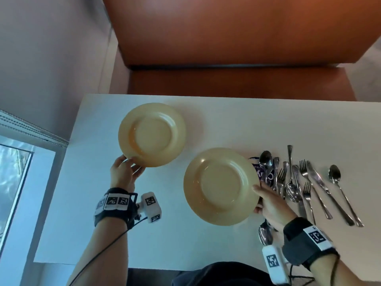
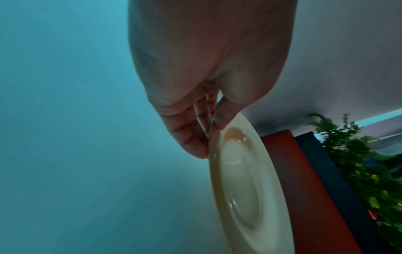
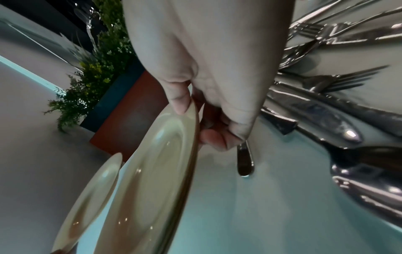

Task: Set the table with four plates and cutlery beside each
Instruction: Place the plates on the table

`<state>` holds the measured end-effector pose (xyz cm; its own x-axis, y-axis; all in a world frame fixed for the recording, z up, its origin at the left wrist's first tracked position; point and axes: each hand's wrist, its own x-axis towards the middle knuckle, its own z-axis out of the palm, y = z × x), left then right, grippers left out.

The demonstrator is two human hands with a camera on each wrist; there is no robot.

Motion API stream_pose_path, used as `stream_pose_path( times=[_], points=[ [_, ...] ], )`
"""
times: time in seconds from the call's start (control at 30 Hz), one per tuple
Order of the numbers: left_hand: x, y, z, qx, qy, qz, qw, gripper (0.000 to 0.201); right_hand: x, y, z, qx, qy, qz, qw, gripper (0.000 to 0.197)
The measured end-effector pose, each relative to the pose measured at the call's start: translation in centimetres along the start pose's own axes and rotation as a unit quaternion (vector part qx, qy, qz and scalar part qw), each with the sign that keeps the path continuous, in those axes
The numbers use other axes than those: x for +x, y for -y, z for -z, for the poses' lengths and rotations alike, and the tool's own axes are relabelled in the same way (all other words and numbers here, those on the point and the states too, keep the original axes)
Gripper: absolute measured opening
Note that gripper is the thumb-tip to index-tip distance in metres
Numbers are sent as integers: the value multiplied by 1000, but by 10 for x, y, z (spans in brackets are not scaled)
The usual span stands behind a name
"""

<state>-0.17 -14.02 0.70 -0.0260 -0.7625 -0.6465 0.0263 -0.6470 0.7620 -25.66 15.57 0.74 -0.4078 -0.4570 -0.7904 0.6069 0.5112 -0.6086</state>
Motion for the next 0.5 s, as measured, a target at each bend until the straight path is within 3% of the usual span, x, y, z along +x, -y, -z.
stream_pose_path(
  times=[0.2,0.4,0.5],
  points=[
    [32,16,-13,-29,-27,45,998,43,-8,-7,13,56,-3,-10,998,32],
    [34,26,-18,-53,-34,55,996,20,-4,-11,16,147,-29,-40,988,37],
    [26,30,-15,-24,-47,55,997,33,-2,-9,10,183,-40,-28,982,40]
  ],
)
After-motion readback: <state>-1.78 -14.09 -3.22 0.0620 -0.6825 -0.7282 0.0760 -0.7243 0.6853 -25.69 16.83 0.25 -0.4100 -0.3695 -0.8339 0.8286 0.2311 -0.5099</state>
